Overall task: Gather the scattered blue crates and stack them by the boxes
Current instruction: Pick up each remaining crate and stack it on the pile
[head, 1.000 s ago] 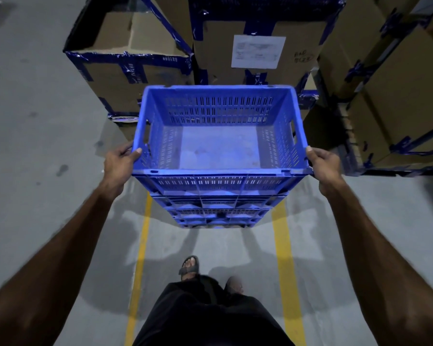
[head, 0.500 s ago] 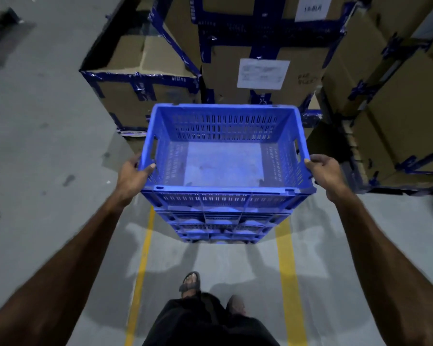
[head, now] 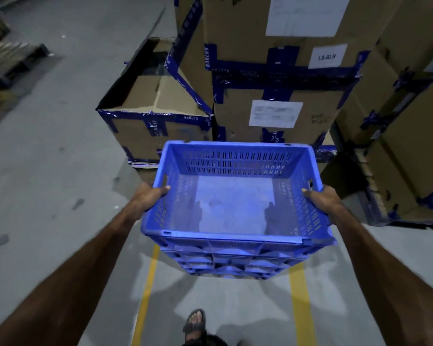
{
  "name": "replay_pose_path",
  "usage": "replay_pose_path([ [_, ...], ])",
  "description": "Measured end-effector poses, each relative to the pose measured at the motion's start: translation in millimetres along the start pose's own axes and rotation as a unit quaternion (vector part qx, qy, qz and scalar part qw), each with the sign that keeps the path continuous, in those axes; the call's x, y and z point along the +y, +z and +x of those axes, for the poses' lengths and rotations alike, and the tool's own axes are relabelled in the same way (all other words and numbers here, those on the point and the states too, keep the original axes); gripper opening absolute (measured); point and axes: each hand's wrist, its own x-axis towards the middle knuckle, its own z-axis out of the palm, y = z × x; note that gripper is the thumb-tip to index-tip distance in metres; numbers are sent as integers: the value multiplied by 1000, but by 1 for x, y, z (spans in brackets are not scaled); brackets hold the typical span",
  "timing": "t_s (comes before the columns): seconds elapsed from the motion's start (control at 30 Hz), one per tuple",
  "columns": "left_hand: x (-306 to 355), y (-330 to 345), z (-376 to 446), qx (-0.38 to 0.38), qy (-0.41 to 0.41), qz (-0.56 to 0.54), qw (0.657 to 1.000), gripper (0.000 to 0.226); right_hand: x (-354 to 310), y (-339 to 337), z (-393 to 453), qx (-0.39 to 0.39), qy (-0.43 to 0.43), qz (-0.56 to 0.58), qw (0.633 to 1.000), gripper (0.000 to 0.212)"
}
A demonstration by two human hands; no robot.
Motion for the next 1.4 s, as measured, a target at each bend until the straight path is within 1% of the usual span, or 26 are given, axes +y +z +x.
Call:
replay_pose_path([
  [0.07, -2, 6, 11, 9, -18, 6, 1000, 50, -3, 0, -2, 12, -8, -6, 1000, 42],
  [0.1, 0, 10, 8, 17, -22, 18, 999, 50, -2, 1, -2, 17, -17, -10, 1000, 40],
  [0.17, 2, 15, 5, 38, -16, 41, 998, 42, 0, 2, -2, 23, -28, -21, 999, 37],
  [0.27, -3, 19, 9, 63, -13, 48, 997, 34, 4, 4, -1, 32, -26, -47, 998, 43],
  [0.37, -6, 20, 17, 61, -22, 64, 996, 35, 9, 6, 3, 41, -23, -59, 997, 49],
  [0.43, -12, 21, 23, 62, -12, 75, 995, 36, 14, 9, 7, 41, -24, -69, 997, 53],
  [0.57, -19, 22, 30, 57, 4, 86, 995, 35, 20, 11, 15, 29, -25, -81, 996, 39],
  [0.63, -18, 21, 27, 55, 4, 93, 994, 36, 20, 10, 15, 28, -24, -84, 996, 37],
  [0.83, -10, 24, 20, 66, -3, 113, 991, 31, 22, 12, 17, 34, -27, -86, 995, 45],
  [1.0, -10, 21, 17, 69, 5, 117, 991, 34, 19, 10, 10, 42, -15, -82, 996, 58],
  [1.1, -11, 23, 21, 66, 1, 125, 990, 32, 17, 12, 11, 50, -13, -98, 994, 60],
  [1.13, -10, 24, 20, 65, -3, 118, 991, 33, 14, 13, 10, 55, -8, -107, 993, 60],
  [1.2, -7, 24, 14, 69, 3, 99, 993, 45, 11, 11, 5, 68, 3, -118, 991, 61],
  [1.27, -4, 23, 8, 72, 2, 105, 992, 54, 7, 9, -3, 69, 2, -119, 991, 61],
  [1.33, -2, 22, 6, 80, -2, 131, 988, 50, 1, 6, -9, 67, 1, -120, 990, 63],
  [1.4, -1, 21, 6, 86, 16, 147, 985, 41, -3, 3, -16, 75, 4, -123, 990, 64],
])
